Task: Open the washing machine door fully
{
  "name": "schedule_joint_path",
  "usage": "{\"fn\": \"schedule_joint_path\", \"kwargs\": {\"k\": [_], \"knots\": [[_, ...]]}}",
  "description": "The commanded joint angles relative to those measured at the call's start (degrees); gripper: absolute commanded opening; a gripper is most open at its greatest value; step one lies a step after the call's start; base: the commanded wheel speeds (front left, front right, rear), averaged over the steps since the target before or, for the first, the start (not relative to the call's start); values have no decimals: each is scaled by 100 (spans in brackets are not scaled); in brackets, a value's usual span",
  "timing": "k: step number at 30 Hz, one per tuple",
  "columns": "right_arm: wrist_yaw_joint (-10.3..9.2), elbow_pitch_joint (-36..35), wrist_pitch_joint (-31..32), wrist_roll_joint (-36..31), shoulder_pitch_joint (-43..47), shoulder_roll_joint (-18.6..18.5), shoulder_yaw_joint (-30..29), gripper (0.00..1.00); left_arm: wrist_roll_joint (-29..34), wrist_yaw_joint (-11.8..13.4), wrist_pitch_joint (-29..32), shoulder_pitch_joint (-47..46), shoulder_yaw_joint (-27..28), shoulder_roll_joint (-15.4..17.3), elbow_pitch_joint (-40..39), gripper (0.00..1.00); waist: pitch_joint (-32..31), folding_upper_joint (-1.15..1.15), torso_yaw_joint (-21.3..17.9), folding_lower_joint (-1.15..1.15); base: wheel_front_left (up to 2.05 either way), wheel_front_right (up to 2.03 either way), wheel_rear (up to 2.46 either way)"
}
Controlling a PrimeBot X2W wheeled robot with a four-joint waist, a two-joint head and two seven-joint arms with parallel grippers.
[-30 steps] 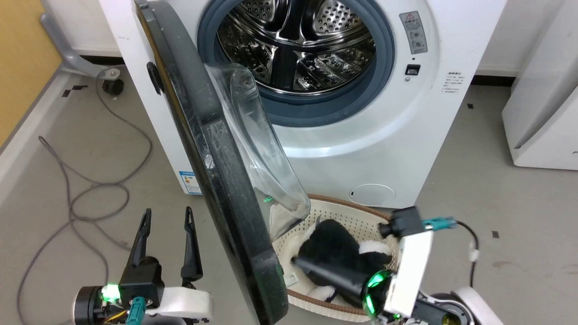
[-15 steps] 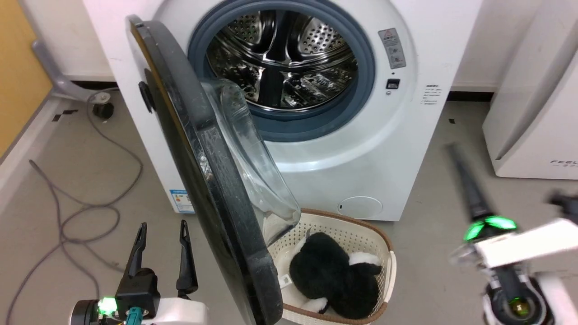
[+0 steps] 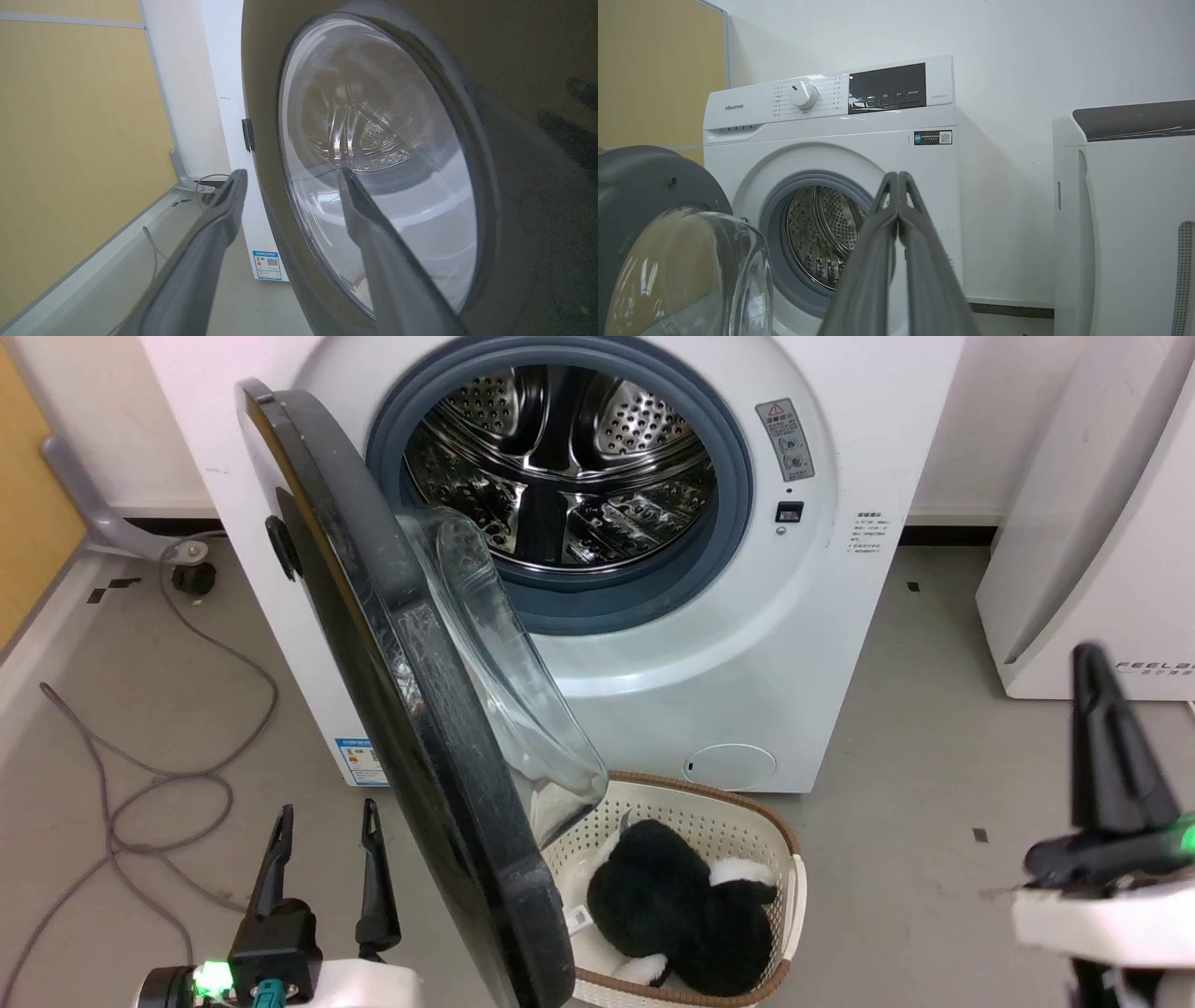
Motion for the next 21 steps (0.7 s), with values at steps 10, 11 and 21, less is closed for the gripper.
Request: {"fn": "schedule_joint_path", "kwargs": {"k": [10,11,21], "knots": [[5,475,-24,-1088,886,555,-101,0,0,-33,-32,-6,-14,19,13,100,36,0,61,1,0,0,0],[5,572,-24,-1162,928,569,-72,0,1,-34,-32,-11,-18,19,17,100,36,0,66,1,0,0,0],[5,948,-24,-1156,1049,670,-75,95,6,-23,-32,-2,-4,16,28,100,-1,0,57,1,0,0,0]]}}
